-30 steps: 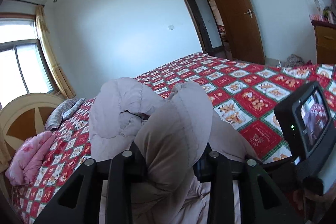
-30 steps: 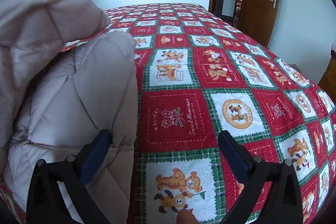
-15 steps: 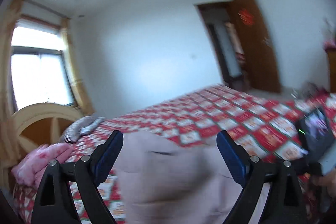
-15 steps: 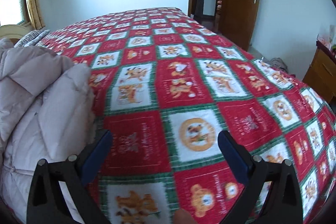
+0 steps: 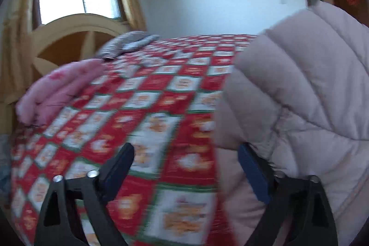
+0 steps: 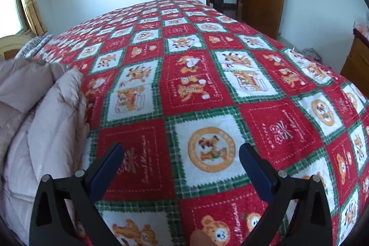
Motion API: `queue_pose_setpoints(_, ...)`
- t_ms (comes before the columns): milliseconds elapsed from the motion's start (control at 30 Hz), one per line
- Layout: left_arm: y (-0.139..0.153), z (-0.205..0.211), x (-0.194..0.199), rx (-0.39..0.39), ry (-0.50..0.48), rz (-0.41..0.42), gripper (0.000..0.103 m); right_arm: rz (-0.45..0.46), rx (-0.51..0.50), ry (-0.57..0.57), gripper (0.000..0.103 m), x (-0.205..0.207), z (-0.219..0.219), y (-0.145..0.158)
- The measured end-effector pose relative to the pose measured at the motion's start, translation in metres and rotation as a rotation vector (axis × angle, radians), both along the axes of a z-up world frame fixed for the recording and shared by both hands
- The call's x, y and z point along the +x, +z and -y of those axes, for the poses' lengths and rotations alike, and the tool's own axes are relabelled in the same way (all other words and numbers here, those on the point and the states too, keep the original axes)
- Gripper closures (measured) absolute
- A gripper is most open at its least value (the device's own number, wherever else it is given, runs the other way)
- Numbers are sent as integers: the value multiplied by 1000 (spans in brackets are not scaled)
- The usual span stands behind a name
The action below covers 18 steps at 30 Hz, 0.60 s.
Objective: Fold large clothes
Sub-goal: 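Grasp the beige jacket bundle with both grippers from opposite sides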
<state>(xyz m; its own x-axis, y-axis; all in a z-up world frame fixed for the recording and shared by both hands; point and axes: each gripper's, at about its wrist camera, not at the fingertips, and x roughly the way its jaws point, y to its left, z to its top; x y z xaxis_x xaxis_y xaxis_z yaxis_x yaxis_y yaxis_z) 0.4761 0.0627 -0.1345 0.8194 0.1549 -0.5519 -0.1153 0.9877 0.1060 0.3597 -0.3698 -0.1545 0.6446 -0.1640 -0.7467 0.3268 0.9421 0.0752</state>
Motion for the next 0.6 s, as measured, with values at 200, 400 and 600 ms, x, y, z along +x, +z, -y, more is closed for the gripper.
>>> queue_pose_setpoints(200, 25, 121, -41, 181, -313, 205, 24, 2, 21, -47, 3, 15, 26, 14)
queue_pose_setpoints(400, 4, 215, -60, 468, -439, 251, 24, 28, 62, -129, 6, 17, 40, 39)
queue_pose_setpoints(600, 0, 220, -67, 507, -400, 283, 24, 147, 50, -36, 9, 8, -3, 86)
